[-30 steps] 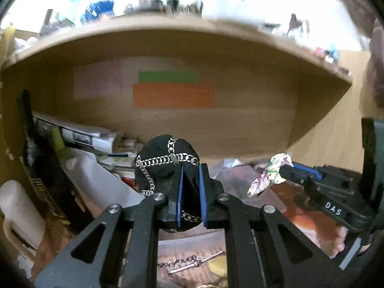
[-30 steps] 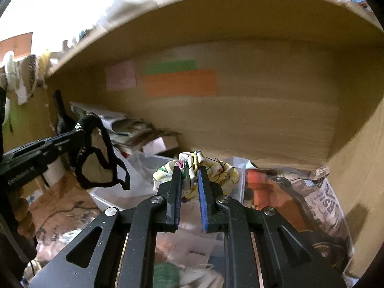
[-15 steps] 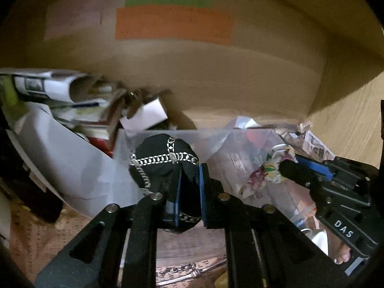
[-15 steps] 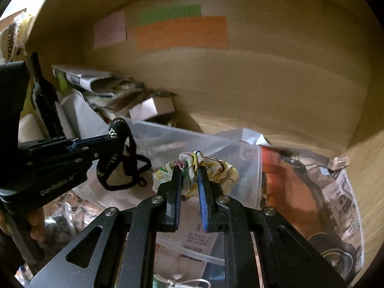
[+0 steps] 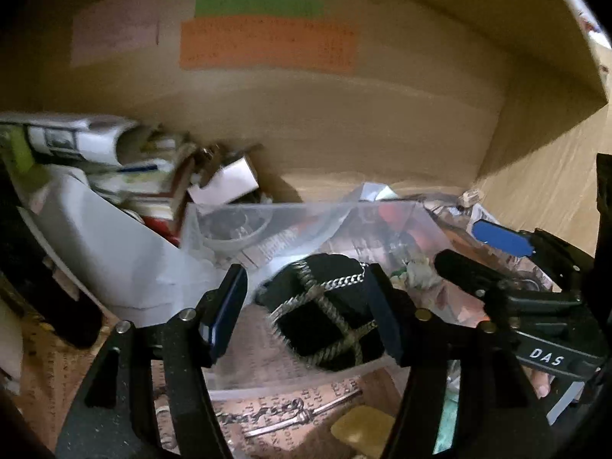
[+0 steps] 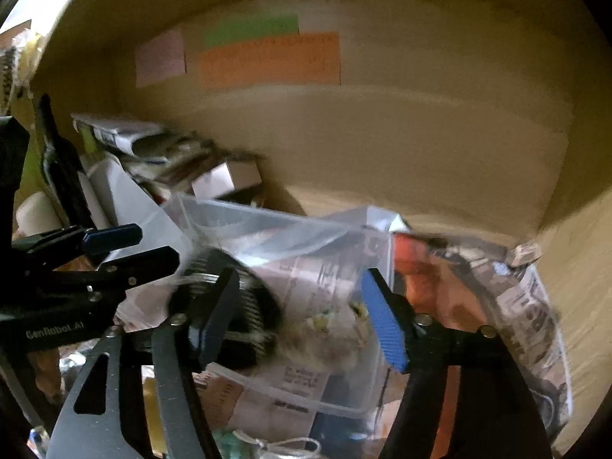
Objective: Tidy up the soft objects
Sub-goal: 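Carry both items over the clear plastic box and open both tools to drop them, then grasp the green knit glove with the right tool while the left tool grasps the silver foil bag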
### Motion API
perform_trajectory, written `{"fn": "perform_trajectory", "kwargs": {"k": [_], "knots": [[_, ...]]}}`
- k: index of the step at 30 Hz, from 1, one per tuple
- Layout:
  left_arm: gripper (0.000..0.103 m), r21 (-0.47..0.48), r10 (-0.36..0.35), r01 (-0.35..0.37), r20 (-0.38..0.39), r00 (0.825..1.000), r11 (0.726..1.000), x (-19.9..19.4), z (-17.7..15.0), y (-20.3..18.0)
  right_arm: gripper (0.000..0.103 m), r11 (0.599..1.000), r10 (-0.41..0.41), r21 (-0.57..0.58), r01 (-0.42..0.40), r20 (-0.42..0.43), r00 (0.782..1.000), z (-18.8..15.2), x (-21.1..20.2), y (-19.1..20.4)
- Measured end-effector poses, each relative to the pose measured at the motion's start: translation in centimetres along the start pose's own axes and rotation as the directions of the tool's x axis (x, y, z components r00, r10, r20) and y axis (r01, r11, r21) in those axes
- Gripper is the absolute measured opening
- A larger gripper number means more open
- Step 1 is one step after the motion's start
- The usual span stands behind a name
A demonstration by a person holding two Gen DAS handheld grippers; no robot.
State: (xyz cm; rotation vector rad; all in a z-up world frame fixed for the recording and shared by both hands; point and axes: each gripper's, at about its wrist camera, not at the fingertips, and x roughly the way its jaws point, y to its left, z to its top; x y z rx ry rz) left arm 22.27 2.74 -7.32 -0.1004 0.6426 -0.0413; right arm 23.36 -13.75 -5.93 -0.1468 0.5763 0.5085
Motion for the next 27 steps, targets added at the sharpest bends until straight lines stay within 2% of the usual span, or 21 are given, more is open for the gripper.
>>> {"fn": "perform_trajectory", "kwargs": {"k": [4,7,13,16,23,27], "knots": [[0.079,0.019,0.01,-0.011,0.063,0.998,1.0,-3.3,0.0,0.0,0.073,1.0,0.001,-0.002,-0.001,0.069,0.998,-0.1,-2.8,0.3],[0.087,0.045,0.004,-0.008,0.078,0.997,0.999,-5.2,-0.5,0.1,0.078,1.0,-0.003,-0.004,0.003,0.109,0.994,-0.5,-4.6,0.5],[0.093,0.096,0.021,-0.03,0.095,0.995,0.995,-8.7,-3.0,0.3,0.083,1.0,0.013,-0.027,-0.009,0.156,0.988,-2.3,-7.4,1.8],[0.097,0.098,0.034,-0.042,0.084,0.996,0.994,-9.6,-4.6,0.6,0.083,0.999,0.028,-0.035,-0.023,0.152,0.988,-3.3,-8.0,2.5],[0.097,0.076,0.066,-0.066,0.005,0.998,0.995,-9.6,-8.1,2.1,0.083,0.998,0.061,-0.036,-0.058,0.104,0.993,-5.9,-8.0,3.8],[0.097,0.049,0.093,-0.09,-0.054,0.994,0.995,-8.9,-10.3,3.5,0.083,0.997,0.075,0.02,-0.076,0.047,0.996,-7.9,-7.2,3.8]]}}
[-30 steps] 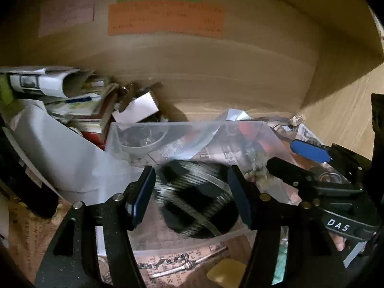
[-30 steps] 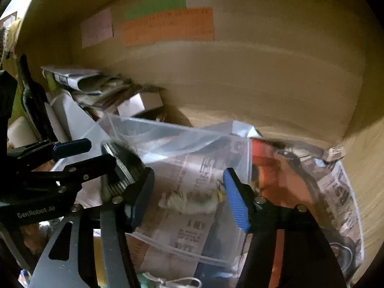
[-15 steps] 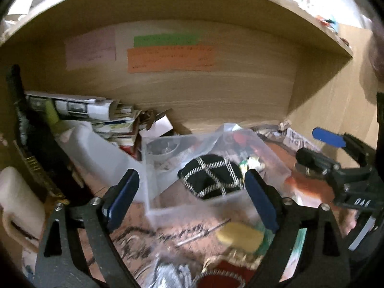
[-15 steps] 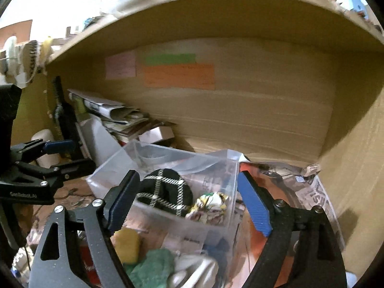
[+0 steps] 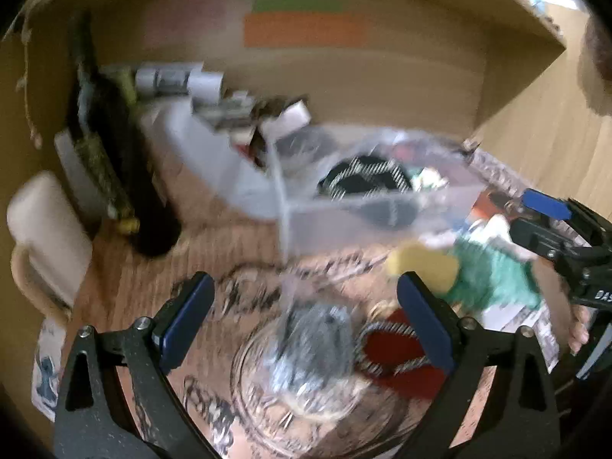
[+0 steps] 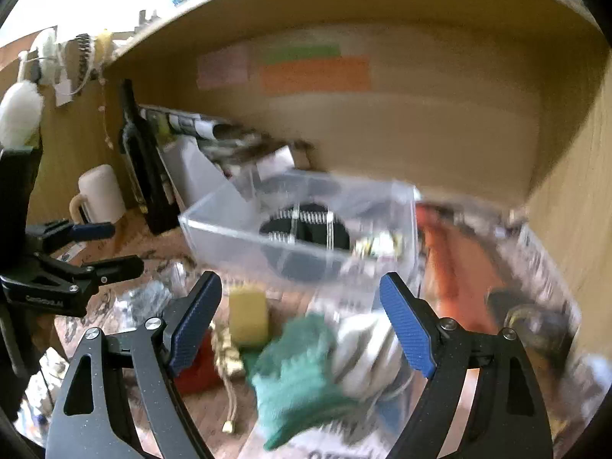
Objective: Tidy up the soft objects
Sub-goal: 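Grasp the green knit glove with the right tool while the left tool grasps the silver foil bag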
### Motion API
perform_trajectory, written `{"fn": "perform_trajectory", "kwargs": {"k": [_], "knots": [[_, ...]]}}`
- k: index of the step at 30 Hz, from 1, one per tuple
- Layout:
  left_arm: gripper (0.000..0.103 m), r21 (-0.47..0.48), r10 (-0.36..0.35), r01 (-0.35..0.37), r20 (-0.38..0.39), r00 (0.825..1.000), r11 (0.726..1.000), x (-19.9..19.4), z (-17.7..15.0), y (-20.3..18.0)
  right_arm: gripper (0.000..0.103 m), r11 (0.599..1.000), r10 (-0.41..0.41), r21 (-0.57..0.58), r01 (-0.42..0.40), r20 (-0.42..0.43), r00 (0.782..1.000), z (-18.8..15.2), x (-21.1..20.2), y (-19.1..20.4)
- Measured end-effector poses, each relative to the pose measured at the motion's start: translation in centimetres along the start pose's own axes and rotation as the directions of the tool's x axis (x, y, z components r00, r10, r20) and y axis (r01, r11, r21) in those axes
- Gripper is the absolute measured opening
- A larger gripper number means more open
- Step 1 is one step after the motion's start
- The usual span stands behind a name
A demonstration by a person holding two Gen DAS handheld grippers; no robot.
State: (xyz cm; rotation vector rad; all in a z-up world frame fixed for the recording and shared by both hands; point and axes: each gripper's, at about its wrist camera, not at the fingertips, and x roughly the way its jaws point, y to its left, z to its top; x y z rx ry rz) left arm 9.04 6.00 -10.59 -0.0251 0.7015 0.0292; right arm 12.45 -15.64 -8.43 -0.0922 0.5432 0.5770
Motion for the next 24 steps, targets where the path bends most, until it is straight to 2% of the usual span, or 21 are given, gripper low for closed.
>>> {"fn": "perform_trajectory", "kwargs": {"k": [5,8,10,15,20,23,24], "knots": [[0.097,-0.054,0.015,-0.019,-0.081,0.997,0.998,1.5,-2.7,1.7,0.082,0.998,0.019,0.067,-0.013,-0.091,0.996,-2.7,1.1,-0.6],[0.097,-0.081,0.03,-0.04,-0.119,0.992,0.996,2.2,-3.8,2.6,0.069,0.998,-0.015,0.061,0.021,-0.105,0.994,-3.4,1.2,-0.6],[0.097,-0.093,0.031,-0.044,-0.133,0.991,0.995,2.5,-4.1,3.0,0.065,0.998,-0.018,0.064,0.024,-0.095,0.995,-3.3,0.9,-0.7],[0.097,-0.113,-0.028,0.011,-0.143,0.989,0.994,3.2,-4.3,2.9,0.052,0.999,-0.027,0.025,0.029,-0.1,0.995,-3.2,1.0,0.1],[0.084,-0.058,-0.044,0.037,-0.14,0.989,0.998,4.1,-4.2,1.2,0.052,0.999,-0.034,0.001,0.034,-0.094,0.995,-3.3,0.6,0.5],[0.072,-0.063,-0.065,0.057,-0.132,0.989,0.996,4.3,-4.2,0.9,0.052,0.999,-0.039,0.0,0.039,-0.08,0.996,-3.1,0.1,0.6],[0.064,-0.064,-0.073,0.066,-0.128,0.989,0.996,4.3,-4.2,0.9,0.052,0.999,-0.034,0.0,0.034,-0.075,0.997,-3.0,-0.1,0.6]]}}
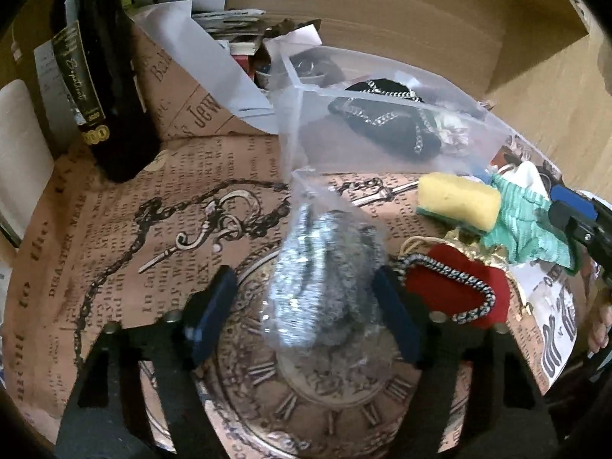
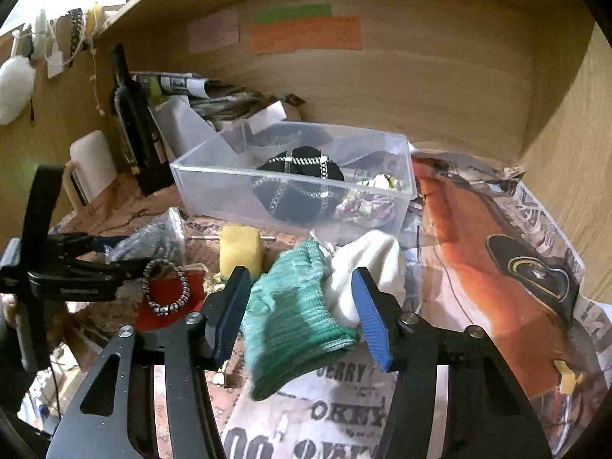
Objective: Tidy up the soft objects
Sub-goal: 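Grasp the green knit glove with the right tool while the left tool grasps the silver foil bag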
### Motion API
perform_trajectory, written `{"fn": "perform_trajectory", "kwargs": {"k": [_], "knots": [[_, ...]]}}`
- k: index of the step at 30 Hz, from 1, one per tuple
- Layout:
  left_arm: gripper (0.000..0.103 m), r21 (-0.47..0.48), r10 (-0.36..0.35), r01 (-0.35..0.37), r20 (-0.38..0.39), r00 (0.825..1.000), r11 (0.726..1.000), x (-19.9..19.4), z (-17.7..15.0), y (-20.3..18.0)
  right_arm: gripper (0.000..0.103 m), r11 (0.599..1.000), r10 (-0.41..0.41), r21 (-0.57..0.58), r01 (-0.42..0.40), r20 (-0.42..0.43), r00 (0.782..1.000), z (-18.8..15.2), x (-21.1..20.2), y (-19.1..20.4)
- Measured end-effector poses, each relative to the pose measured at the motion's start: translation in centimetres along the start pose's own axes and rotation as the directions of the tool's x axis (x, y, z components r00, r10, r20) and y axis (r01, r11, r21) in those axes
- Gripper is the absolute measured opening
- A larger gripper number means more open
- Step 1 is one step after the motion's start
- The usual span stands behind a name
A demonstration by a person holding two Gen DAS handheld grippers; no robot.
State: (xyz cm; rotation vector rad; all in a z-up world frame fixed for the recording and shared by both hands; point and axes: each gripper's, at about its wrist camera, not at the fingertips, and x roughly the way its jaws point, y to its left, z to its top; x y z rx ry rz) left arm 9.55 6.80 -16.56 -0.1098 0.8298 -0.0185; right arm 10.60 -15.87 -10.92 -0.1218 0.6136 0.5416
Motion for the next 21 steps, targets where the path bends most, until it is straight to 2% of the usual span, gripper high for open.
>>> {"fn": "perform_trajectory", "kwargs": {"k": [1,4,7,11,13,17,21], "knots": [[0.056,0.0,-0.005,0.005,0.001,1.0,1.0,0.1,0.0,-0.1,0.052,1.0,0.005,-0.005,-0.005,0.005,1.0,0.1,-0.2,0.1],[0.04,0.004,-0.02,0.02,0.007,1.0,1.0,-0.1,0.1,-0.5,0.052,1.0,0.016,-0.021,-0.016,-0.007,1.0,0.1,0.0,0.4],[0.034,0.006,-0.021,0.021,0.017,1.0,1.0,-0.4,0.0,-0.7,0.052,1.0,0.018,-0.021,-0.019,-0.042,0.999,-0.4,1.1,0.6],[0.031,-0.005,-0.007,0.007,0.036,0.999,1.0,-1.3,0.0,-0.4,0.052,0.999,0.02,-0.025,-0.021,-0.065,0.998,-0.8,1.9,0.4],[0.031,-0.009,0.005,-0.005,0.051,0.999,1.0,-1.9,0.1,-0.1,0.046,0.999,0.034,-0.027,-0.037,-0.093,0.995,-1.1,2.4,0.3],[0.031,-0.016,0.012,-0.011,0.091,0.996,1.0,-3.1,0.5,0.2,0.022,0.999,0.036,-0.011,-0.038,-0.101,0.994,-1.2,2.6,0.0],[0.031,-0.017,0.014,-0.012,0.135,0.991,1.0,-4.3,1.2,0.1,0.014,0.999,0.04,0.008,-0.04,-0.072,0.997,-1.0,1.9,-0.4]]}}
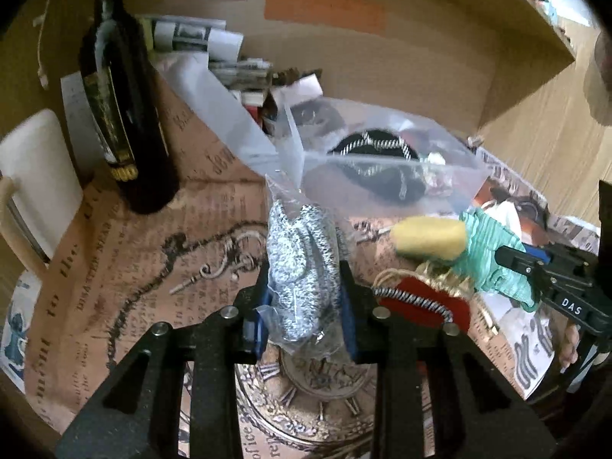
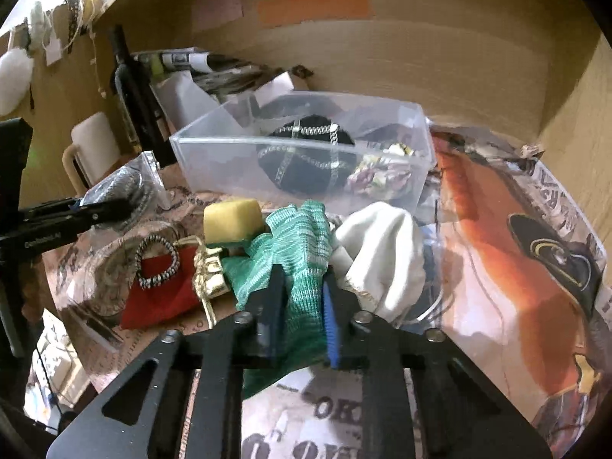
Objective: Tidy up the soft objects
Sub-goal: 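Grasp the green knit glove with the right tool while the left tool grasps the silver foil bag, then carry the glove and silver bag into the clear box and open both tools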
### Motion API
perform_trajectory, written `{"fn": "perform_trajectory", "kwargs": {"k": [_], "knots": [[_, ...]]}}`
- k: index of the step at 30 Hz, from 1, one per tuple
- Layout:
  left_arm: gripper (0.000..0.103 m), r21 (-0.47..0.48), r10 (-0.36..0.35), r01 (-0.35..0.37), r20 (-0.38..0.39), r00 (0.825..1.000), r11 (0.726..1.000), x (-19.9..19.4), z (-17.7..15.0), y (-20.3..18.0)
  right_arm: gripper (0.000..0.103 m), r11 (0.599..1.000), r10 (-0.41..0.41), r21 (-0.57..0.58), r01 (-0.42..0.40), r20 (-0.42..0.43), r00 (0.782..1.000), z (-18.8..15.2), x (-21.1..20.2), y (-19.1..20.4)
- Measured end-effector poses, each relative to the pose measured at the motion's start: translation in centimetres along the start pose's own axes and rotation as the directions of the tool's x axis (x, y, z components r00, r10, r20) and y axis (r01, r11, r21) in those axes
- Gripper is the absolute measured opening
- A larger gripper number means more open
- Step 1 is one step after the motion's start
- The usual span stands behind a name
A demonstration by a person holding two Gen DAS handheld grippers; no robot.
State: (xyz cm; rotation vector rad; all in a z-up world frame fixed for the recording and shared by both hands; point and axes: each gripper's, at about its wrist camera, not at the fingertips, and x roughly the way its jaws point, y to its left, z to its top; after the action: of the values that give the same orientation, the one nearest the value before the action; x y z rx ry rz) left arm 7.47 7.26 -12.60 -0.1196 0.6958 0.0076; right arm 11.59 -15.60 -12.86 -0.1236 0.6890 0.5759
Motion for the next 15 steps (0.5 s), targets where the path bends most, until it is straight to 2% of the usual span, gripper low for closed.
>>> {"fn": "perform_trajectory", "kwargs": {"k": [10,15], "knots": [[0.031,0.017,-0.023,0.021,0.104,0.994,1.0,-1.9,2.7,-1.2,0.013,1.0,0.012,0.017,-0.015,0.144,0.989,2.7,-3.6,-0.3],[0.031,0.027,-0.038,0.035,0.131,0.991,0.999,-1.9,3.9,-2.0,0.014,1.0,-0.004,0.001,0.004,0.168,0.986,3.6,-3.6,-0.2]]}}
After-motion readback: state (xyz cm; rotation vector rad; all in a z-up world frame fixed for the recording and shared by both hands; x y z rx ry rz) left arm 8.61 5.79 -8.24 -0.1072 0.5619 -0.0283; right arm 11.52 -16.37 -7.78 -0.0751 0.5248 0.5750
